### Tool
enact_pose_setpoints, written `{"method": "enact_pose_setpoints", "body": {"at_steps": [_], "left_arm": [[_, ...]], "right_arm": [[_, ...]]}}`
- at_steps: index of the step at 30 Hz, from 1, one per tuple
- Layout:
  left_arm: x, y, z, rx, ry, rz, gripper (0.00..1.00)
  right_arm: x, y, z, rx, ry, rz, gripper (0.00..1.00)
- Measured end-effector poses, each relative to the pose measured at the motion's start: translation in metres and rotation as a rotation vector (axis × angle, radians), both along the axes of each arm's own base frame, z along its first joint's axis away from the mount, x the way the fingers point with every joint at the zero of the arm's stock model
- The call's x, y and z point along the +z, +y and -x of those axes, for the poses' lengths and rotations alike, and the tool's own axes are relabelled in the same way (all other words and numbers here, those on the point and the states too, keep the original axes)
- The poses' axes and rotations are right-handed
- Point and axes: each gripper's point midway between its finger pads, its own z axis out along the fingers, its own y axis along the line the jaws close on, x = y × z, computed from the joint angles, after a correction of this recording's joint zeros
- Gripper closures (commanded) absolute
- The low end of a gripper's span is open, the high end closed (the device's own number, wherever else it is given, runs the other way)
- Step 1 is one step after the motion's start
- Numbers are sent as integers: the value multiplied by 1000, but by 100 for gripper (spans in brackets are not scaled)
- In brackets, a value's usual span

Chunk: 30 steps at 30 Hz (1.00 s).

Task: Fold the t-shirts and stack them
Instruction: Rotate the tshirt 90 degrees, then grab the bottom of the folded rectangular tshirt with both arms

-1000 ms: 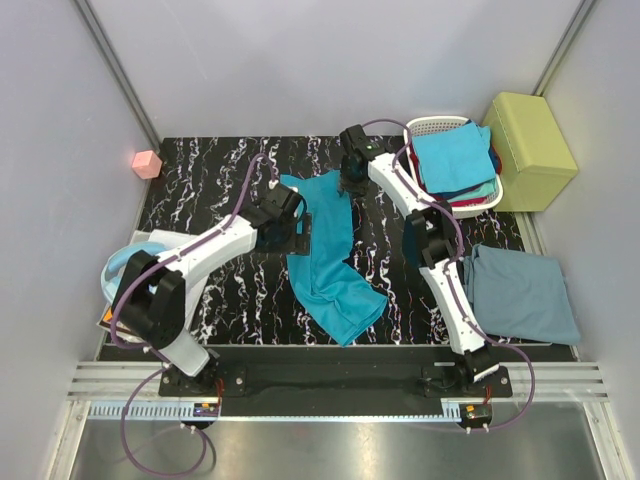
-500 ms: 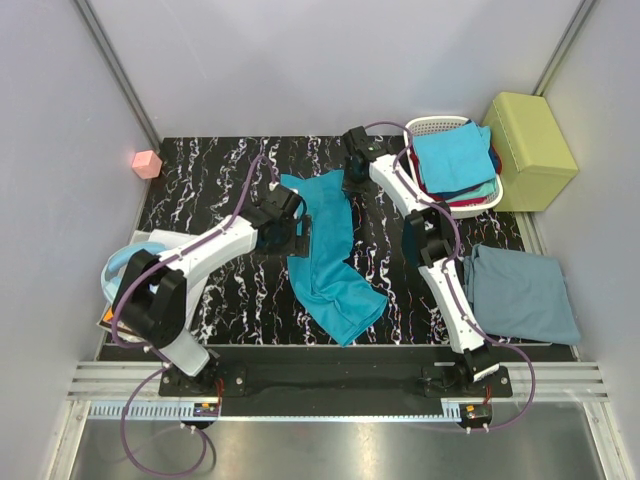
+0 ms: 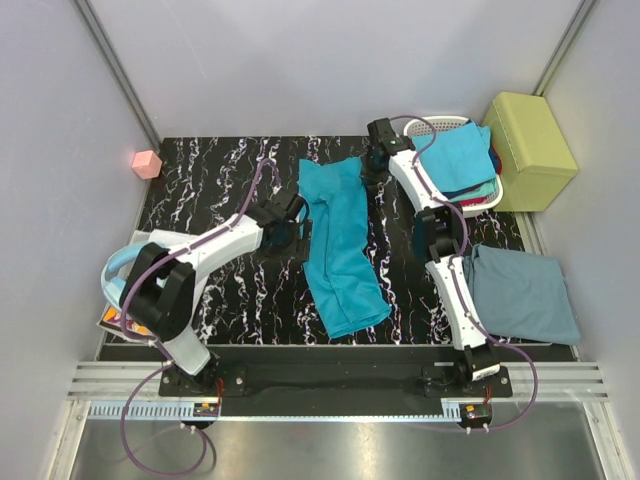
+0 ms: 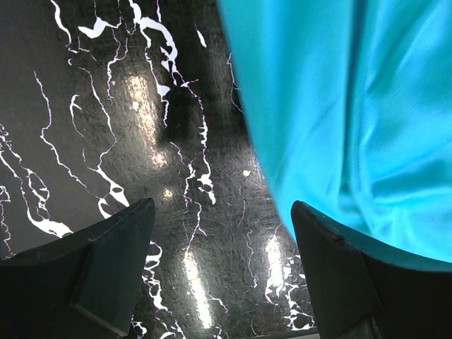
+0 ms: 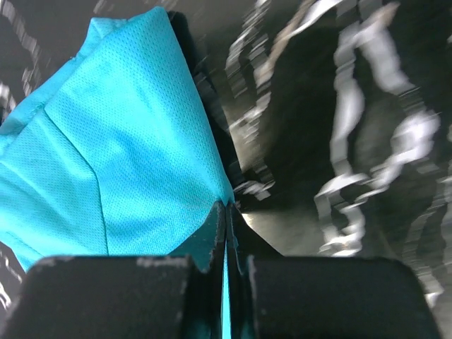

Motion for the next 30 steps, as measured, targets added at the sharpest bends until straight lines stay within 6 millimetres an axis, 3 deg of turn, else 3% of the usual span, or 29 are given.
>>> {"method": "enact_pose_setpoints", "body": {"at_steps": [4,11,14,15,17,19,20,23,26,29,30], "left_arm": [[-4,-1,0,-5,14,-4,18],[-5,-3,1,-7,20,2,19],[-5,-3,1,-5,20,2,17],[-5,-3,1,-5,20,3,16],[-4,-4,2,-5,19,5,10],[0,-3,4,2,6,12,2],[5,-3,6,5,-6,16,1],[28,-6,11,8,-64,48,1],[57,-15,15,5,-142,115,1],[72,-21,21,7,-192,183,1],[73,-26,27,0,-200,210,1]], "right_arm": [[0,-25,-14,-50,-15,-10,100],[1,-50,-29,-92,-32,-43,100],[1,-53,-30,-94,-33,-52,69],[2,-53,-31,-96,-32,-56,48],[3,-51,-31,-95,-34,-65,28],[15,-45,-33,-63,-65,-69,4],[19,-42,-32,-60,-67,-67,1],[39,-36,-18,-36,-66,-28,0],[78,-31,6,-24,-77,6,0],[133,-26,50,0,-112,24,0],[153,-26,73,11,-133,32,0]]}}
